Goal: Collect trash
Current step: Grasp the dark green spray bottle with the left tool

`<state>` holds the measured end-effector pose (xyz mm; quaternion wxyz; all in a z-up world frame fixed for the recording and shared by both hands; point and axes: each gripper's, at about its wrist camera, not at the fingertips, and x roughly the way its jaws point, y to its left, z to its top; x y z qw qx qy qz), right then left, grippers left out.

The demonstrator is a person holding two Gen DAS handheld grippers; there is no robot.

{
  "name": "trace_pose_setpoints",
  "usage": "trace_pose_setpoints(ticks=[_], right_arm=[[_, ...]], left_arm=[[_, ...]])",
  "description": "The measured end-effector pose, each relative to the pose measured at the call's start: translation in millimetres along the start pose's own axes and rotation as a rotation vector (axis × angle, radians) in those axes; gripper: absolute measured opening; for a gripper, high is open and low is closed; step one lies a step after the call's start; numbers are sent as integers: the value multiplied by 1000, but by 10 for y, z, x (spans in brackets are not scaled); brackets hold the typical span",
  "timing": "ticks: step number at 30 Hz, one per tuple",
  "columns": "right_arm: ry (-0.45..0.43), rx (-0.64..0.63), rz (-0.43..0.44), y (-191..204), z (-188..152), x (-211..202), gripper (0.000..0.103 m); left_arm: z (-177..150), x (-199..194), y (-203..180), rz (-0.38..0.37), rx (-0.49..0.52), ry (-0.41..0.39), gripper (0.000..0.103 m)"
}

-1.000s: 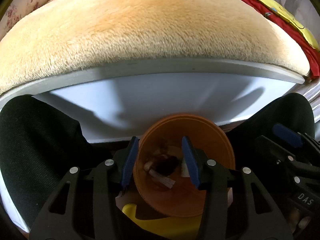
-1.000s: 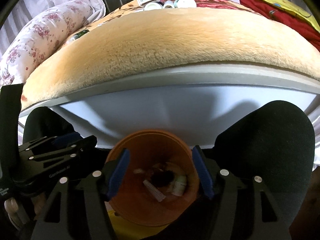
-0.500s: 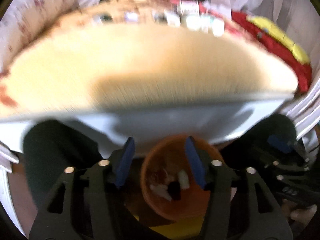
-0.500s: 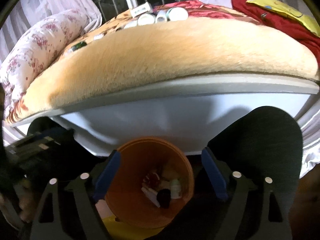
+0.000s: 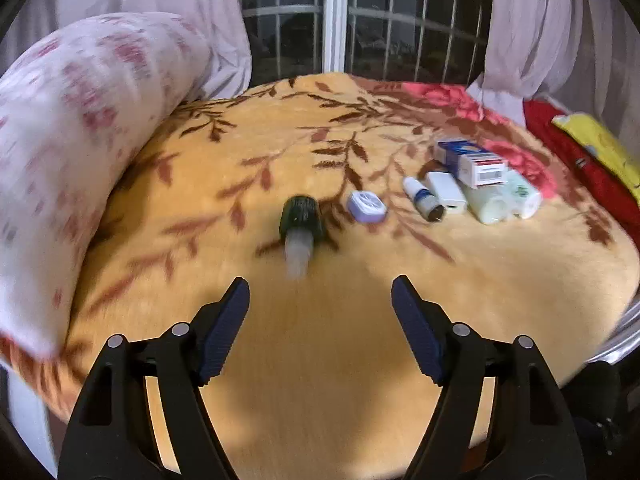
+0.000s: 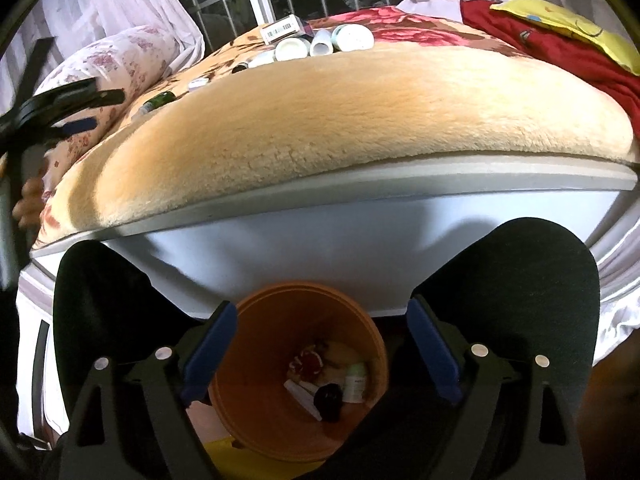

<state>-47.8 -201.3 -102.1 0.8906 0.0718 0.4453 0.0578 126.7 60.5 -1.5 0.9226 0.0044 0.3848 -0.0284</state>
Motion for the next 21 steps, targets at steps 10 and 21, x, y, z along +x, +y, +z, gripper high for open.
trace_pose_setpoints(ticks=[10,21], right_arm=[[5,-32,-16,49,11,64,88],[9,-59,-10,97,33,65,88]], left_arm=[[362,838,203,14,-70,149,73],[399,1106,62,6,25,172,36]])
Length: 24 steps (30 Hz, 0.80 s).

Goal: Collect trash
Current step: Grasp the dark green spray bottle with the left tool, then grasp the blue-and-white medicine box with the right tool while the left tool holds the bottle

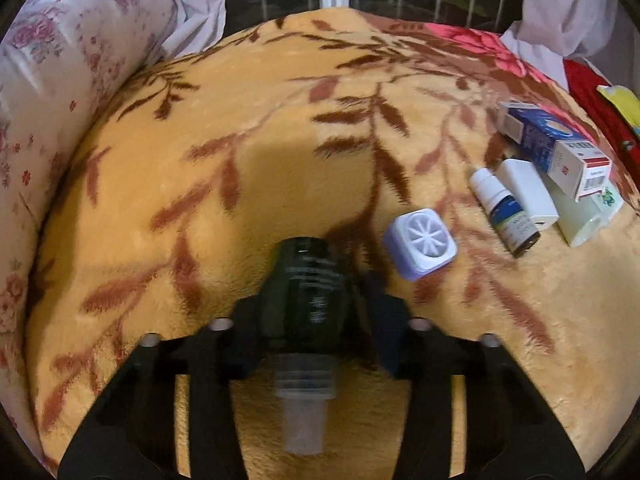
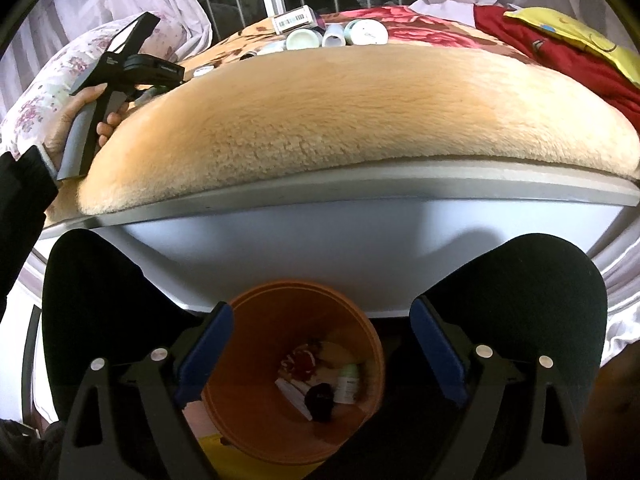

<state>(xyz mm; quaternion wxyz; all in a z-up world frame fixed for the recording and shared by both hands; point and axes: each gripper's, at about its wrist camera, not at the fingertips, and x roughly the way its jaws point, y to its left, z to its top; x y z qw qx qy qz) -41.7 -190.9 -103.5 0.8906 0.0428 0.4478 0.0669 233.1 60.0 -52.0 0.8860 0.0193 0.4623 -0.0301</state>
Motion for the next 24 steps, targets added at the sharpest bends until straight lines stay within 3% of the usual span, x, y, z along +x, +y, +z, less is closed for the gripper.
trace_pose_setpoints(ticks=[4,7,13,16,19,24], right_arm=[[-36,16,40,-15,185,-165,88],[-81,2,74,-15,472,-312,88],[-184,-40,104,31,1567,-385,91],[-231,-81,25,166,2237,-121,94],[-246,-117,-36,340,2689,234,94],[-177,-150,-137,550,3062,872,94]], left_arm=[[-76,-124,12,-53,-3,-66,36],[-95,-124,-5,-68,1,-71,36],[-105,-97,-19,-48,-8,-72,36],[-107,-94,27,-51,-35,-77,36],[-107,-91,73,-65,-60,-79,36],[-107,-87,74,-61,-55,-80,36]])
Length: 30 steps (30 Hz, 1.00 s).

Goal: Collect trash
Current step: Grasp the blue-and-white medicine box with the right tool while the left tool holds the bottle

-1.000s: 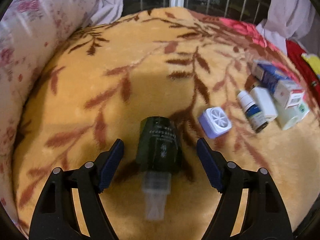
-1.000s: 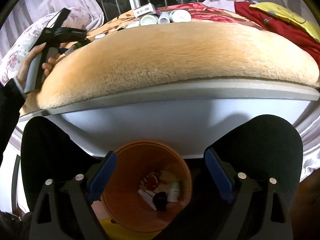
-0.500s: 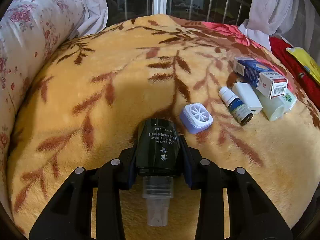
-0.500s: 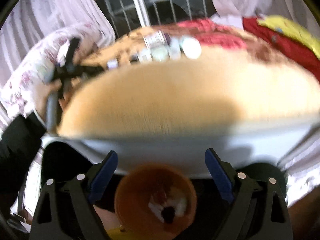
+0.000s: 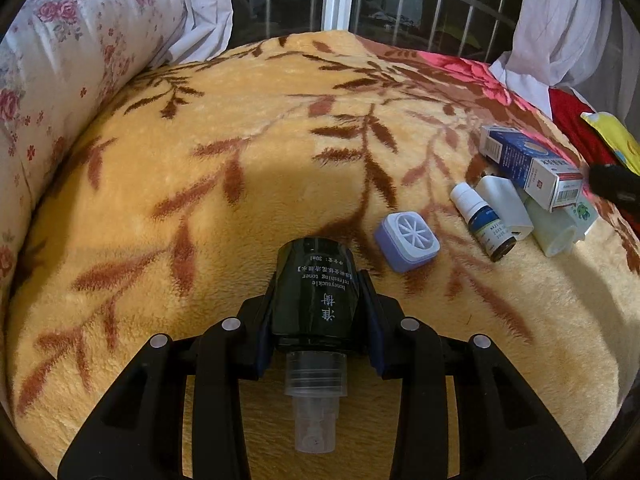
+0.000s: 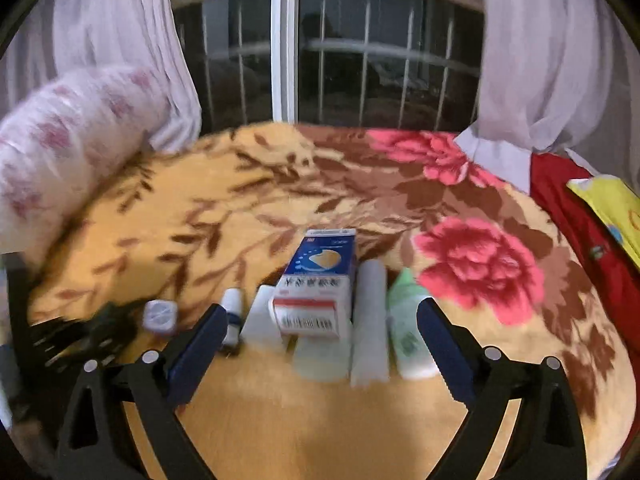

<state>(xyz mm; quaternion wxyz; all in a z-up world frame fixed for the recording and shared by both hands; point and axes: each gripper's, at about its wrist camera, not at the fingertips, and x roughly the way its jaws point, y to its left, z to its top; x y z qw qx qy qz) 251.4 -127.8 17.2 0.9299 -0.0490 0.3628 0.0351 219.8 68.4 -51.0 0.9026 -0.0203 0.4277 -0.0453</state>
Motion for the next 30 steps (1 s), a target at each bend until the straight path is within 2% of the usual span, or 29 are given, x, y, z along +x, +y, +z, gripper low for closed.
trace_pose_setpoints(ticks=[3,12,13,15,16,18,21,24,30], right_arm=[[45,-15,-49,86,41,288,94],[93,-19,-124,121,125,644,91],[97,-17,-127,119,129,666,86],[122,3,-110,79,133,741,68],[124,15,-104,53,138,761,50],[119,34,-104,19,137,751,50],[89,59,-95,-24,121,647,50],[51,81,-45,-69,91,435,50],[-31,76,81,-50,-217,-314,50]], left_arm=[[6,8,5,-2,2,0,36],[2,5,-5,-4,2,-4,36],[1,5,-5,-5,1,-4,36],[0,4,-6,-4,1,-4,36],[1,5,-7,-2,2,-4,36],[5,5,-15,3,5,-5,36],[2,-1,-27,10,9,-9,36],[0,-4,-36,26,14,-13,36],[-26,-101,-81,61,30,-60,36]])
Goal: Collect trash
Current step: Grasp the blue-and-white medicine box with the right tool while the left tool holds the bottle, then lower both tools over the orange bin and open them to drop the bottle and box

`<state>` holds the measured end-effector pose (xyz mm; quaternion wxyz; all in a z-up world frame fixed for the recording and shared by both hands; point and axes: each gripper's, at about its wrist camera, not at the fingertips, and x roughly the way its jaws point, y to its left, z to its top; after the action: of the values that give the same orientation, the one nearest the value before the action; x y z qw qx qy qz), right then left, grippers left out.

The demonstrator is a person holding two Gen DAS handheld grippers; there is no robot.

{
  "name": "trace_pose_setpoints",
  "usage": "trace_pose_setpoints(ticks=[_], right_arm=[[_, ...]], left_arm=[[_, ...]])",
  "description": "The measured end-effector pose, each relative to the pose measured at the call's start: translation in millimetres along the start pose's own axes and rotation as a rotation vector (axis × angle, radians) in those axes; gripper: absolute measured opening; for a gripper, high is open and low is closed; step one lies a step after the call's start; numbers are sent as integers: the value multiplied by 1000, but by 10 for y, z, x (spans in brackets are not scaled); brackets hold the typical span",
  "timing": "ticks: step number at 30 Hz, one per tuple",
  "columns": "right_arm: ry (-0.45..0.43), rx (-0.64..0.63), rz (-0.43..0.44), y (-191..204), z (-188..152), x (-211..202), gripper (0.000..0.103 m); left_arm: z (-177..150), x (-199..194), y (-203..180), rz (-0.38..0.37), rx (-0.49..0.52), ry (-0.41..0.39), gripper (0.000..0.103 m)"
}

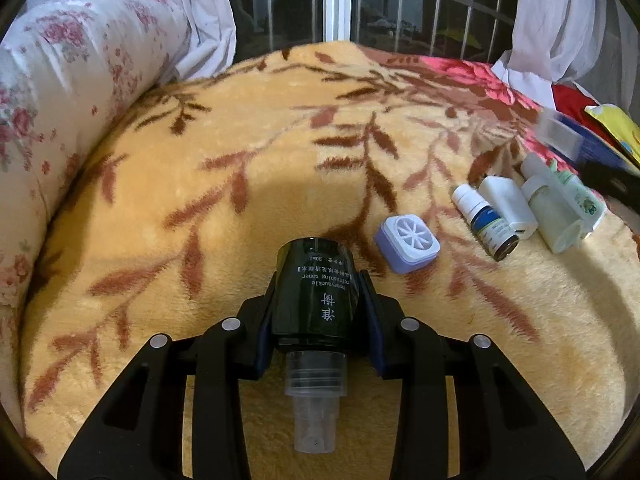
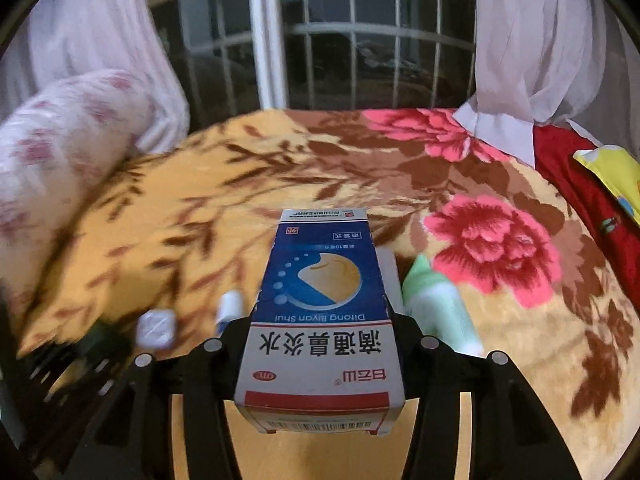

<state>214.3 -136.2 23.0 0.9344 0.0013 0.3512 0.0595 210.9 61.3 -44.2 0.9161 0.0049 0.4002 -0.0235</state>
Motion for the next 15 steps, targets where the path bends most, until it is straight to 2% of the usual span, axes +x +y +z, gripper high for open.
trace_pose_setpoints(ticks=[3,7,9,15], right_arm=[[-36,-32,55,34,-310,-467,50],[-80,-65,95,29,-829,-1043,51],[-94,-63,109,5,-1067,-1251,51],[-85,-38,137,-55,-1810,-1703,51]], left_arm=[[-27,-202,-1,-8,-11,-34,36],[-202,-522,-59,-28,-40,-21,36],[-374,-776,-136,-8,-35,-33,36],[-1018,-1445,-390,-33,-19,-44,36]])
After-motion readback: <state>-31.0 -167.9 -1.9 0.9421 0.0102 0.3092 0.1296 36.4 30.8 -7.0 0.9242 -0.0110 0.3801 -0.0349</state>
